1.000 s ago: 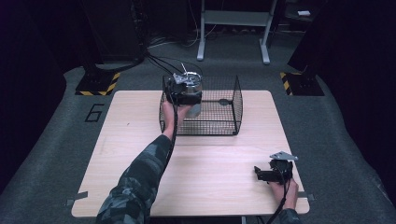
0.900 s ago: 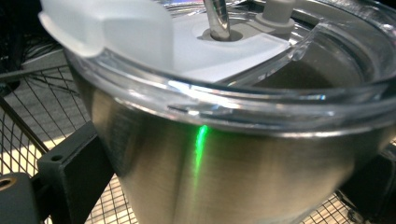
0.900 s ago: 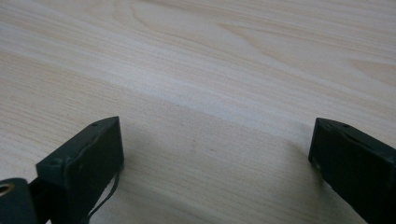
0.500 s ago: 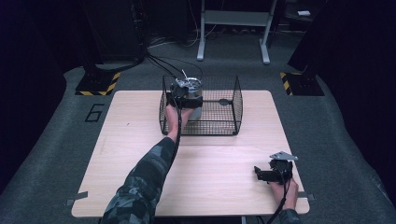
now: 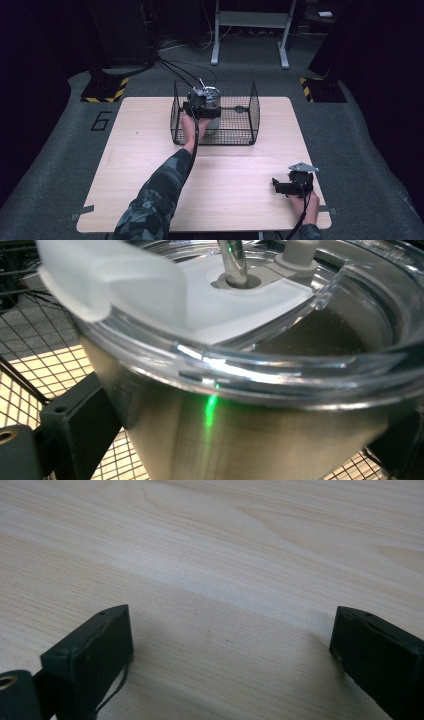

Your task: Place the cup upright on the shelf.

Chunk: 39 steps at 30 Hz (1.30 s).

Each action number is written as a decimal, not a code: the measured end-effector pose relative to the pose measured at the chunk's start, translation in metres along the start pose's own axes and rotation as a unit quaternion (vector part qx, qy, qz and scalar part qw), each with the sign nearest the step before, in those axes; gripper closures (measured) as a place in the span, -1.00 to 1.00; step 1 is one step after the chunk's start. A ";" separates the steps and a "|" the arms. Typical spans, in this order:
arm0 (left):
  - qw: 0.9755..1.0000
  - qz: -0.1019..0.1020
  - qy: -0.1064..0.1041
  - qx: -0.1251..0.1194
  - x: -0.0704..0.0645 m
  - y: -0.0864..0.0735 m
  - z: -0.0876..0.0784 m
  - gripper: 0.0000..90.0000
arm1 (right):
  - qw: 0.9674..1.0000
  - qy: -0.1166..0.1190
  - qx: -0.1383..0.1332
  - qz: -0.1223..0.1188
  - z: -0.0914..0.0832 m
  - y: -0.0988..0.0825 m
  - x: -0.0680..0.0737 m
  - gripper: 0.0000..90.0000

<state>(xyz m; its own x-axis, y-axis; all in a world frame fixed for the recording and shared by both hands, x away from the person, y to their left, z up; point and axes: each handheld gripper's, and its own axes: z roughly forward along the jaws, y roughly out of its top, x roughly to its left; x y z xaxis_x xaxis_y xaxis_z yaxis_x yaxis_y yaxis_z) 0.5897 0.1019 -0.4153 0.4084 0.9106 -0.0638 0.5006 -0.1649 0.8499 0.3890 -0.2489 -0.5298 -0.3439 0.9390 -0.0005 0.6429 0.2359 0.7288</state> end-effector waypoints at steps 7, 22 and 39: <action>1.000 0.009 0.003 0.008 -0.006 -0.002 0.005 -0.92 | 1.000 0.001 0.000 0.002 0.000 0.000 0.000 -0.93; 1.000 0.018 0.000 0.022 -0.009 -0.004 0.010 -0.92 | 1.000 0.001 0.002 -0.001 0.000 0.000 0.000 -0.93; 0.999 0.038 -0.001 0.035 -0.010 -0.014 0.005 -0.92 | 1.000 0.002 0.001 -0.004 0.000 0.000 0.000 -0.93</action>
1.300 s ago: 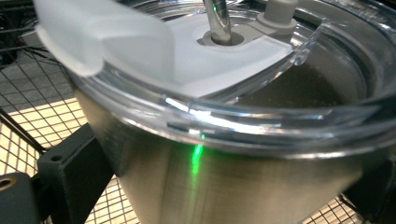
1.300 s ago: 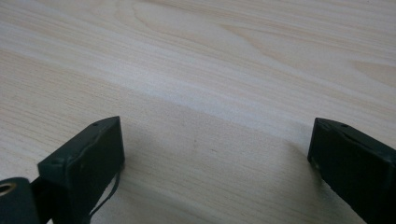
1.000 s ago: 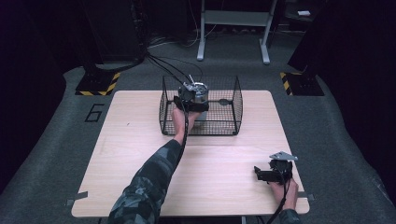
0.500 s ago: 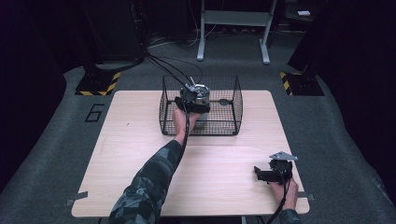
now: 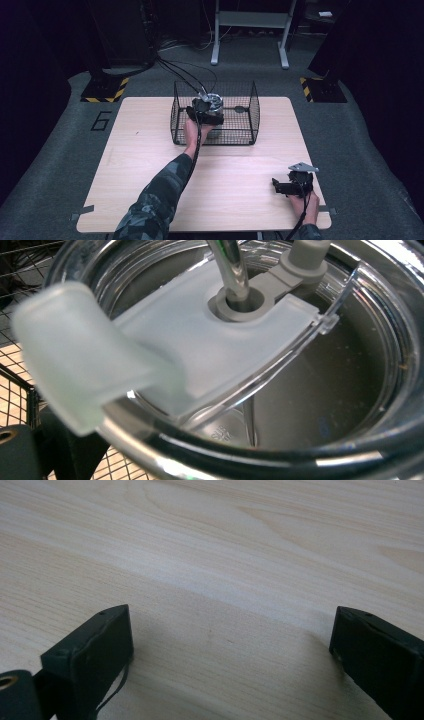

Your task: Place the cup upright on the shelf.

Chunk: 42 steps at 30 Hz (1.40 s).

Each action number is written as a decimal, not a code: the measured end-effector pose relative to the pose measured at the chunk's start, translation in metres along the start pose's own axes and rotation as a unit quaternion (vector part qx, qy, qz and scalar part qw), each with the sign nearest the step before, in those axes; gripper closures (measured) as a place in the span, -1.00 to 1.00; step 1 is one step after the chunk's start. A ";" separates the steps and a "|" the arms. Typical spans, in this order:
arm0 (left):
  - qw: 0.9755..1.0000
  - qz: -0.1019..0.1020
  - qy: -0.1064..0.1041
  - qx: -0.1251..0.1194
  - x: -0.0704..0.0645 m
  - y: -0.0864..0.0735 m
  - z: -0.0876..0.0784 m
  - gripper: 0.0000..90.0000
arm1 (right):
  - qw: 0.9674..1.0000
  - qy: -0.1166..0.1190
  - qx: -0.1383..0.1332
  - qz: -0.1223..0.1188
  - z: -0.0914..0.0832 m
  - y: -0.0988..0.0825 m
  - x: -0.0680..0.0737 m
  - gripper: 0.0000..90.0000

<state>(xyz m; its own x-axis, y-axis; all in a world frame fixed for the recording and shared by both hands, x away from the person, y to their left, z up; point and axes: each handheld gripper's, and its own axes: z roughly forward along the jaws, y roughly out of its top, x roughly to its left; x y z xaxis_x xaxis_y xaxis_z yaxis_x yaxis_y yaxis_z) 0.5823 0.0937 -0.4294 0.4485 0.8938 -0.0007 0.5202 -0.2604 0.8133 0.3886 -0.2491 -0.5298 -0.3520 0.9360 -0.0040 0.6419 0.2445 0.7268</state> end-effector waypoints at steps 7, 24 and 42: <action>1.000 0.004 -0.008 0.001 0.000 -0.002 -0.004 -0.92 | 1.000 0.000 0.000 0.000 0.000 0.000 0.000 -0.93; 0.999 0.027 -0.035 0.025 0.010 0.003 -0.037 -0.93 | 1.000 0.001 0.000 0.000 0.000 0.000 0.000 -0.92; 0.997 0.052 -0.065 0.000 0.023 0.000 -0.107 -0.91 | 1.000 0.001 0.000 -0.001 0.000 0.000 0.000 -0.92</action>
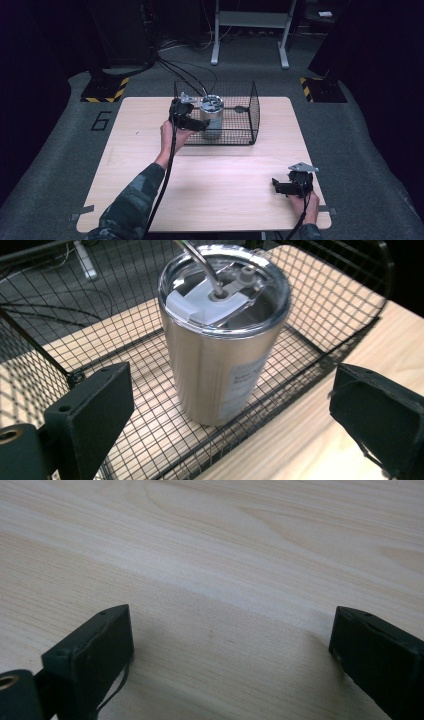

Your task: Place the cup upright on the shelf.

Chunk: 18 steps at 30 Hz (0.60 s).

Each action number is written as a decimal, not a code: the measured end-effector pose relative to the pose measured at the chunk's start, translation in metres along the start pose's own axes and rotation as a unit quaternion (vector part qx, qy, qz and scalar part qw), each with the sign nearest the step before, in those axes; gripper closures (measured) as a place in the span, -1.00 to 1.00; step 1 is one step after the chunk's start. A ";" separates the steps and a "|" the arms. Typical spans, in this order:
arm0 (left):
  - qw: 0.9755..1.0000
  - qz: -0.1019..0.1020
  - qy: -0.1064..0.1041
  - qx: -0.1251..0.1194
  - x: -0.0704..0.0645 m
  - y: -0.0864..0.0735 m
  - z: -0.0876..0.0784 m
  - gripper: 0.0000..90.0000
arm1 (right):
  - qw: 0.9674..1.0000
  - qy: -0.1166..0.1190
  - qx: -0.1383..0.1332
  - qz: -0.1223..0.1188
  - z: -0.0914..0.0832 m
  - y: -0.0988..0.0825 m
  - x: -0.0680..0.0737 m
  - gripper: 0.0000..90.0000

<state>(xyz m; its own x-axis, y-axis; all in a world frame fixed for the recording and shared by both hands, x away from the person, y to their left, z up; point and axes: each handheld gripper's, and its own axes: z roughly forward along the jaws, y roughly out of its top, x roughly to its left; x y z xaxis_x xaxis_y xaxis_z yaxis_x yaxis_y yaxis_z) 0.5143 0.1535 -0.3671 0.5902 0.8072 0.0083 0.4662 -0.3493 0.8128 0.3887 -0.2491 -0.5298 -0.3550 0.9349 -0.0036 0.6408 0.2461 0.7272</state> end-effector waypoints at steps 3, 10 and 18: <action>1.000 0.003 -0.008 0.001 0.002 -0.001 -0.012 -0.91 | 1.000 0.000 0.000 0.001 0.000 0.000 0.000 -0.92; 1.000 0.012 -0.007 0.013 0.007 -0.009 -0.033 -0.92 | 1.000 0.000 0.000 0.001 0.000 0.000 0.000 -0.92; 0.999 0.028 -0.005 0.019 0.002 -0.027 -0.049 -0.92 | 1.000 0.000 0.000 0.003 0.000 0.000 0.000 -0.93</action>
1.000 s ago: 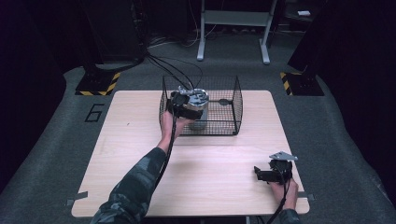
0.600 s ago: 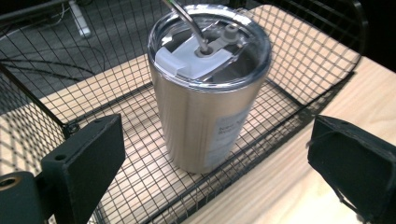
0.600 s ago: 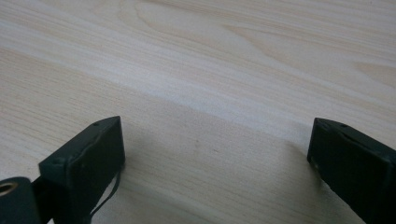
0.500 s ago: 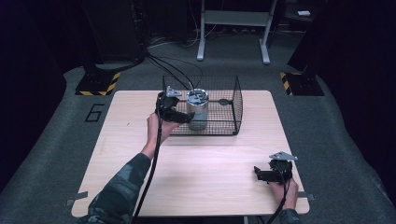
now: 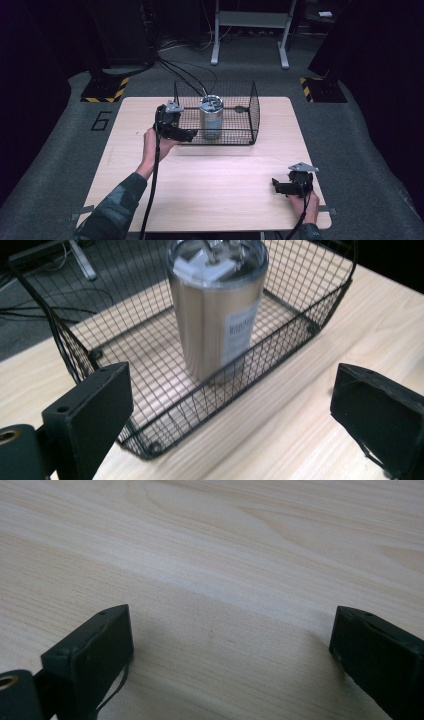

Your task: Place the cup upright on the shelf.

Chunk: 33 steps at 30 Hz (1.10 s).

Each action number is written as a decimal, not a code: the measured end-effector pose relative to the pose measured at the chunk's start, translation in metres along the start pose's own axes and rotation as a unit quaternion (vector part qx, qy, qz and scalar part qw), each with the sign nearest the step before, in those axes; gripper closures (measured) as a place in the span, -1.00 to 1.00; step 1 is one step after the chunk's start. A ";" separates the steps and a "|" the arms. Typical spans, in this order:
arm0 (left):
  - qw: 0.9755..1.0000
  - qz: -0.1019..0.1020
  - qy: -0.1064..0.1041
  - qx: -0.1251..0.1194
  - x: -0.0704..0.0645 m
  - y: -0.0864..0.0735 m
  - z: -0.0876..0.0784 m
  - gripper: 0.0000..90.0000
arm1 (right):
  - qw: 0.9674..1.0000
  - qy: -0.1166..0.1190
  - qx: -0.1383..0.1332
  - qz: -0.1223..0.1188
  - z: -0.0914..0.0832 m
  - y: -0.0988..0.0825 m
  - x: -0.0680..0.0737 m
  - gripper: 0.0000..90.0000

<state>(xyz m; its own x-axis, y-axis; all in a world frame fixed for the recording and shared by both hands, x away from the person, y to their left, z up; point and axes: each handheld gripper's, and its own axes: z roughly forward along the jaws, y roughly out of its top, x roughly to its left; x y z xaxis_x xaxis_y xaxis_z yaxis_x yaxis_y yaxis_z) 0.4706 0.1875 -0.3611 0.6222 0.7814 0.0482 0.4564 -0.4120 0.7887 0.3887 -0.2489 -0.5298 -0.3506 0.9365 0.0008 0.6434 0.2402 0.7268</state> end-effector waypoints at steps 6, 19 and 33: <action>1.000 -0.001 0.010 0.005 0.004 -0.024 -0.011 -0.92 | 1.000 0.000 0.000 0.000 0.000 0.000 0.000 -0.93; 0.999 -0.017 0.036 0.013 0.011 -0.086 -0.038 -0.93 | 1.000 0.000 0.000 0.001 0.000 0.000 0.000 -0.93; 0.995 -0.060 0.074 0.042 0.027 -0.165 -0.042 -0.96 | 1.000 0.000 0.000 0.000 0.000 0.000 0.000 -0.93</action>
<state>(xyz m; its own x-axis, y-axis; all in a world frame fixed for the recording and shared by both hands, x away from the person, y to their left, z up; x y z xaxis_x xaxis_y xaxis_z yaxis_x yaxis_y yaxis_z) 0.3847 0.2963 -0.4643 0.4625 0.8852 0.0503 0.5769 -0.3435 0.7411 0.3886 -0.2489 -0.5298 -0.3494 0.9370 0.0007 0.6442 0.2397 0.7263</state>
